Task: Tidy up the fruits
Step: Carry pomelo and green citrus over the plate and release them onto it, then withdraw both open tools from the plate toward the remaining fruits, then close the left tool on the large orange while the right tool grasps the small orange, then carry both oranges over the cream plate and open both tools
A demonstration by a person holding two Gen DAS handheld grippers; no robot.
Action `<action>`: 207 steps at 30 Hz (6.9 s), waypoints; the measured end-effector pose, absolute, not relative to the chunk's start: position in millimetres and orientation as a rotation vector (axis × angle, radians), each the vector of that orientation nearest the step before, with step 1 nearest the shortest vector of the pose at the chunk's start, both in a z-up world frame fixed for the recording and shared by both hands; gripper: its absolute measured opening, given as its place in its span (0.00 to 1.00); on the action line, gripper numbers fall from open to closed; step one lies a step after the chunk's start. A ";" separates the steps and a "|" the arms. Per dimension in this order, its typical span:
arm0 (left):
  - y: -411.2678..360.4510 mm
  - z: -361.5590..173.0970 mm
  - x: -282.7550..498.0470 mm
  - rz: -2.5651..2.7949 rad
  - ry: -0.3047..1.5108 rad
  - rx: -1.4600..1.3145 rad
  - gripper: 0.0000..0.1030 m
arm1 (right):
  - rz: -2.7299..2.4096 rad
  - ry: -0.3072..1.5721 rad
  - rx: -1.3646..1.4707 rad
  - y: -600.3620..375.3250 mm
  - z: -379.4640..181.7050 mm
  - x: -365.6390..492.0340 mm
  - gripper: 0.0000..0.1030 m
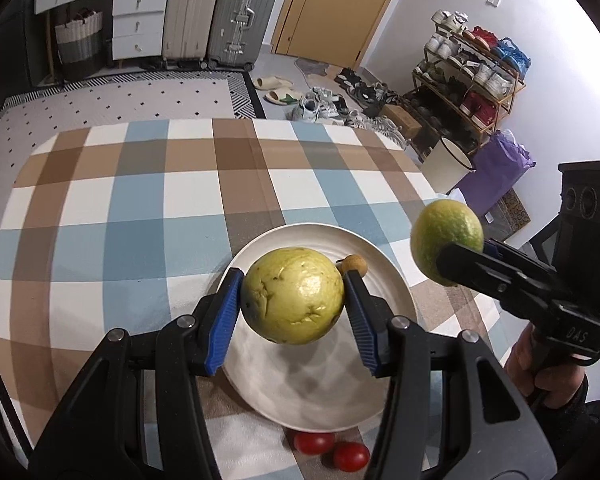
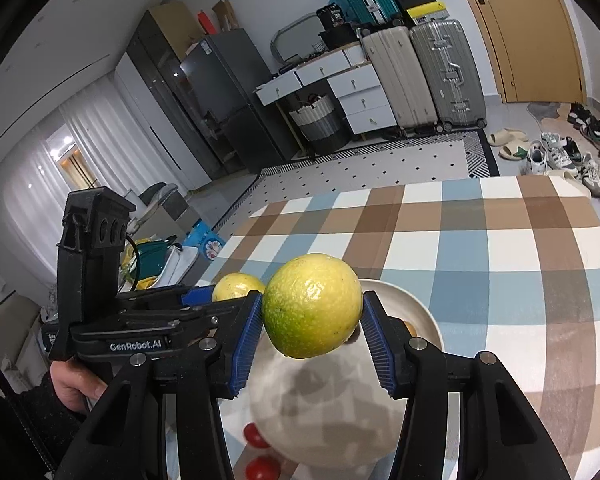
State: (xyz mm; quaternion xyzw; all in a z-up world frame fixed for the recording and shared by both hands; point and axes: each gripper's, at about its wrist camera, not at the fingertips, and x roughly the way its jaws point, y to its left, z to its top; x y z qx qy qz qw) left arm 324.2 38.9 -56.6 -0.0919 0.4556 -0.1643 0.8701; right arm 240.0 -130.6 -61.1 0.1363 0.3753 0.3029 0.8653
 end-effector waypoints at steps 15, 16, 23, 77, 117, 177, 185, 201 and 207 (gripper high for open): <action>31.9 -102.3 355.0 -0.346 1.012 -0.191 0.47 | 0.623 0.882 0.281 -124.0 -113.0 275.5 0.49; 30.6 -105.0 356.8 -0.341 1.016 -0.186 0.47 | 0.627 0.884 0.284 -124.3 -114.9 276.1 0.49; 27.0 -114.8 363.6 -0.332 1.033 -0.198 0.47 | 0.626 0.899 0.282 -119.7 -131.7 281.4 0.49; 40.6 -49.0 141.1 -0.238 0.814 -0.090 0.80 | 0.566 0.641 0.246 -140.2 -68.6 82.8 0.88; 28.9 -126.7 68.8 -0.320 0.961 -0.181 0.99 | 0.529 0.629 0.284 -159.9 -82.4 -14.7 0.99; 86.8 -128.3 47.4 -0.446 0.919 -0.381 0.35 | 0.553 0.823 0.330 -130.4 -130.2 10.9 0.99; 98.9 -124.3 41.2 -0.413 0.899 -0.376 0.35 | 0.563 0.862 0.281 -112.9 -136.2 21.6 0.99; 99.1 -106.9 60.6 -0.422 0.873 -0.364 0.35 | 0.561 0.947 0.172 -94.9 -154.5 37.5 0.40; 91.7 -98.6 78.6 -0.434 0.872 -0.353 0.35 | 0.563 0.932 0.194 -101.5 -149.7 40.6 0.39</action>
